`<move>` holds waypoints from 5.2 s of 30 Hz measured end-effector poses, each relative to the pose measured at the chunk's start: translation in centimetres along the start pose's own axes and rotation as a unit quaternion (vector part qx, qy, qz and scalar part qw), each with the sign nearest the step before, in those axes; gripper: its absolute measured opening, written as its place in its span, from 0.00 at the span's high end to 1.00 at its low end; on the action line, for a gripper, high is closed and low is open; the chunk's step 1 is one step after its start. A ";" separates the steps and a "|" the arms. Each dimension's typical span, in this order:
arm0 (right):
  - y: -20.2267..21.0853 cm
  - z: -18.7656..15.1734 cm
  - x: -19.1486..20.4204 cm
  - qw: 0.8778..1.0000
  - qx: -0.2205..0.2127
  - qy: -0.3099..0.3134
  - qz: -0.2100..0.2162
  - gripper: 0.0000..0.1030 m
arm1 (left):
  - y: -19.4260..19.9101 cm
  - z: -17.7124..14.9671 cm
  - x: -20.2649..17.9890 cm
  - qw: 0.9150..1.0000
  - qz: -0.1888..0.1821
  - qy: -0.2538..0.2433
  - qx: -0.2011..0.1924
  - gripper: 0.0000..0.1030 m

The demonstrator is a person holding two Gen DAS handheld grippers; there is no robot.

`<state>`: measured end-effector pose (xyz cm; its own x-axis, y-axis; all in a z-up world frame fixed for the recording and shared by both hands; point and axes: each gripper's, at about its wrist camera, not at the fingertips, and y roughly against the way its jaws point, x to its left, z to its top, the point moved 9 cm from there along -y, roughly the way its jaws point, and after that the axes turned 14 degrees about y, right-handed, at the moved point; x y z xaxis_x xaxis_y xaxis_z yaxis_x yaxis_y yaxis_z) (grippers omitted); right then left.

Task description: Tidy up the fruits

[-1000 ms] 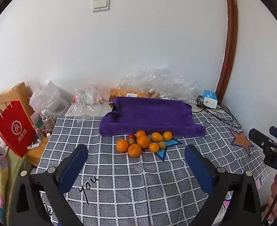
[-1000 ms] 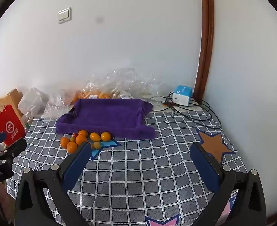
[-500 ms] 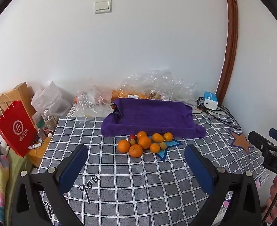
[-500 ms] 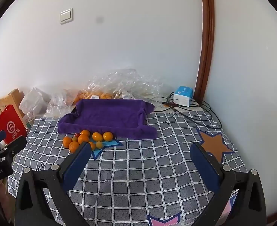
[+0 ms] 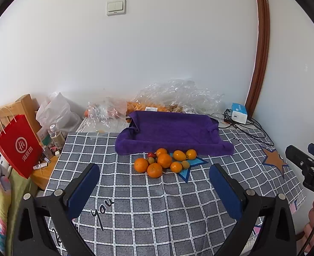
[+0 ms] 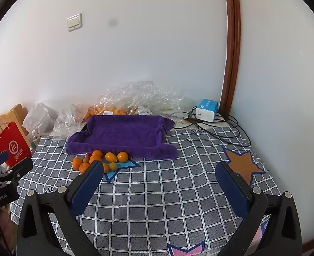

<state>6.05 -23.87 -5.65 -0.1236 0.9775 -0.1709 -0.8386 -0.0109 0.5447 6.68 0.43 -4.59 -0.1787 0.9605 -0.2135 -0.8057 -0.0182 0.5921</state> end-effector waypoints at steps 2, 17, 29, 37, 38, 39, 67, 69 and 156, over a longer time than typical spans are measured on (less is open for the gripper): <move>0.1 0.0 0.1 1.000 -0.002 0.002 -0.001 0.00 | 0.0 0.0 -0.1 1.000 0.001 -0.001 0.000 0.00; 0.5 0.2 0.2 1.000 -0.009 0.002 0.002 0.00 | 0.3 0.0 -0.3 1.000 -0.002 -0.003 -0.005 0.00; 0.3 -0.1 0.5 1.000 -0.008 0.006 0.000 0.00 | 0.6 0.3 0.2 1.000 -0.002 0.000 -0.005 0.00; 0.3 -0.1 0.7 1.000 -0.009 0.006 0.001 0.00 | 0.7 0.4 0.4 1.000 -0.003 0.003 -0.007 0.00; 0.4 -0.1 0.7 1.000 -0.009 0.006 0.001 0.00 | 0.7 0.4 0.4 1.000 -0.003 0.003 -0.008 0.00; 0.4 -0.1 0.7 1.000 -0.009 0.006 0.001 0.00 | 0.7 0.3 0.4 1.000 -0.003 0.003 -0.008 0.00; 0.9 0.1 1.0 1.000 -0.015 0.010 0.002 0.00 | 1.1 0.6 0.6 1.000 -0.005 0.005 -0.011 0.00; 0.8 0.2 1.1 1.000 -0.017 0.011 0.002 0.00 | 1.1 0.7 0.6 1.000 -0.006 0.005 -0.012 0.00; -25.4 -6.7 8.3 0.978 0.118 0.063 0.159 0.66 | -21.8 -5.8 9.4 0.984 -0.007 0.023 0.174 0.63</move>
<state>22.75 -16.90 -26.43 -0.4340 0.8993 -0.0537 -0.6034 -0.2459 0.7585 19.26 8.28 -24.03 -0.2008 0.9460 -0.2547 -0.5673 0.0997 0.8174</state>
